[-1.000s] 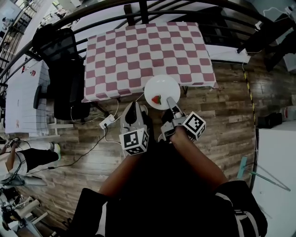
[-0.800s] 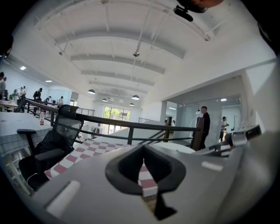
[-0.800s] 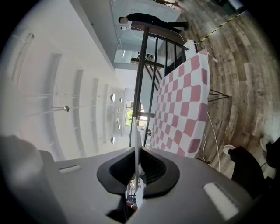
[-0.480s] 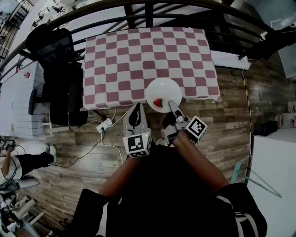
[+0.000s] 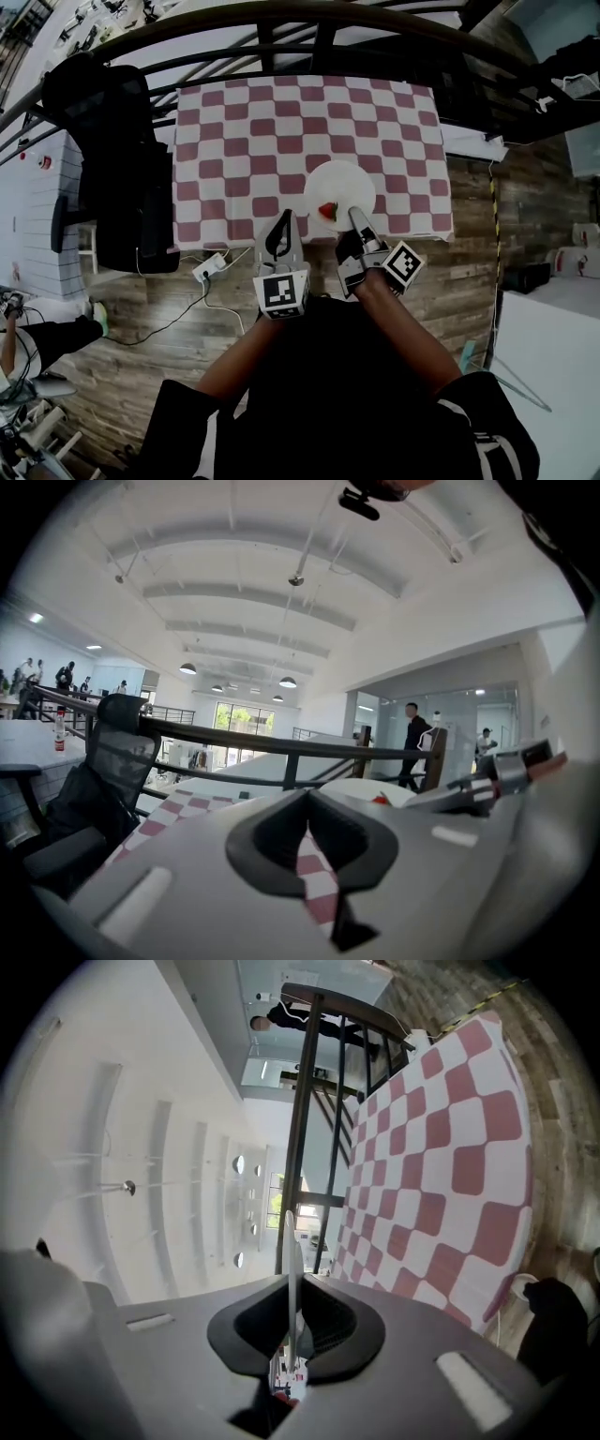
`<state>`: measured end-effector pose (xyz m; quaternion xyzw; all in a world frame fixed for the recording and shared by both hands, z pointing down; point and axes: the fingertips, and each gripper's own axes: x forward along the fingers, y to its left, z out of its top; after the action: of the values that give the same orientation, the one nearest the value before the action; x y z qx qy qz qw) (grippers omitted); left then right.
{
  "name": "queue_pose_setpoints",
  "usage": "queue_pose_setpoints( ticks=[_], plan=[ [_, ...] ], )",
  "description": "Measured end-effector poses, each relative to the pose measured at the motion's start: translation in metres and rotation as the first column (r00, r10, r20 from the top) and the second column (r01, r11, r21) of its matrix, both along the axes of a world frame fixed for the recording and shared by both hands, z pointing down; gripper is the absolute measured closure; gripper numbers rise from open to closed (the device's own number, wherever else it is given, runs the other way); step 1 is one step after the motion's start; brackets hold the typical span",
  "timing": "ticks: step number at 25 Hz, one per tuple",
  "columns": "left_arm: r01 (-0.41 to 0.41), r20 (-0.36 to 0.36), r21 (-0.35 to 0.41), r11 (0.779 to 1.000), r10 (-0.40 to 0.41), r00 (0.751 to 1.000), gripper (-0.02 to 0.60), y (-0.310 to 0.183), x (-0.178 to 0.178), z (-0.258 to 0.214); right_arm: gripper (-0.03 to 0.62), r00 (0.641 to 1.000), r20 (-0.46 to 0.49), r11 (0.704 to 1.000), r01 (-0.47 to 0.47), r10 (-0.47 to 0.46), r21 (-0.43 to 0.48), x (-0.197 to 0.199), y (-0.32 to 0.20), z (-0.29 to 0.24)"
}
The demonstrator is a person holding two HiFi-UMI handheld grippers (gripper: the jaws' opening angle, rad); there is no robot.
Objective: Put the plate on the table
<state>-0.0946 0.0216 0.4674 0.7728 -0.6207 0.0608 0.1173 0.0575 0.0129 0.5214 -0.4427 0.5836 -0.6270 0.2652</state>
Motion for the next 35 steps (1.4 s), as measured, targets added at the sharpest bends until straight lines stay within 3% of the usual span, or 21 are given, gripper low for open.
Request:
queue_pose_setpoints(
  ticks=[3,6,10,16,26,30,35],
  plan=[
    [-0.004,-0.008,0.035,0.999,0.005,1.000,0.572,-0.035,-0.015,-0.012,0.577,0.999,0.013,0.998,-0.030,0.029,0.050,-0.010,-0.030,-0.007],
    [-0.004,-0.023,0.018,1.000,0.004,1.000,0.572,-0.061,-0.031,-0.010,0.577,0.998,0.027,0.996,-0.060,0.058,0.066,-0.018,-0.048,-0.009],
    [-0.023,-0.059,0.033,0.999,0.025,0.998,0.572,-0.092,-0.042,-0.015,0.577,0.997,0.018,0.997,-0.074,0.074,0.037,-0.017,-0.063,0.003],
    [-0.035,-0.041,0.028,0.999,0.036,0.998,0.572,-0.115,-0.049,-0.007,0.577,0.996,0.001,0.996,-0.088,0.088,0.021,-0.011,-0.088,0.025],
    [-0.063,-0.033,-0.029,0.998,0.062,0.998,0.572,-0.151,-0.039,0.020,0.577,0.999,-0.045,0.998,-0.006,0.009,0.059,-0.023,-0.150,0.067],
    [-0.078,-0.014,-0.032,0.996,0.078,0.997,0.572,-0.168,-0.025,0.021,0.577,0.997,-0.071,0.999,0.029,-0.028,0.024,-0.023,-0.164,0.098],
    [-0.070,0.014,-0.049,0.996,0.071,0.997,0.572,-0.196,-0.020,0.016,0.577,0.994,-0.047,0.992,0.104,-0.101,0.066,-0.033,-0.189,0.127]
  ],
)
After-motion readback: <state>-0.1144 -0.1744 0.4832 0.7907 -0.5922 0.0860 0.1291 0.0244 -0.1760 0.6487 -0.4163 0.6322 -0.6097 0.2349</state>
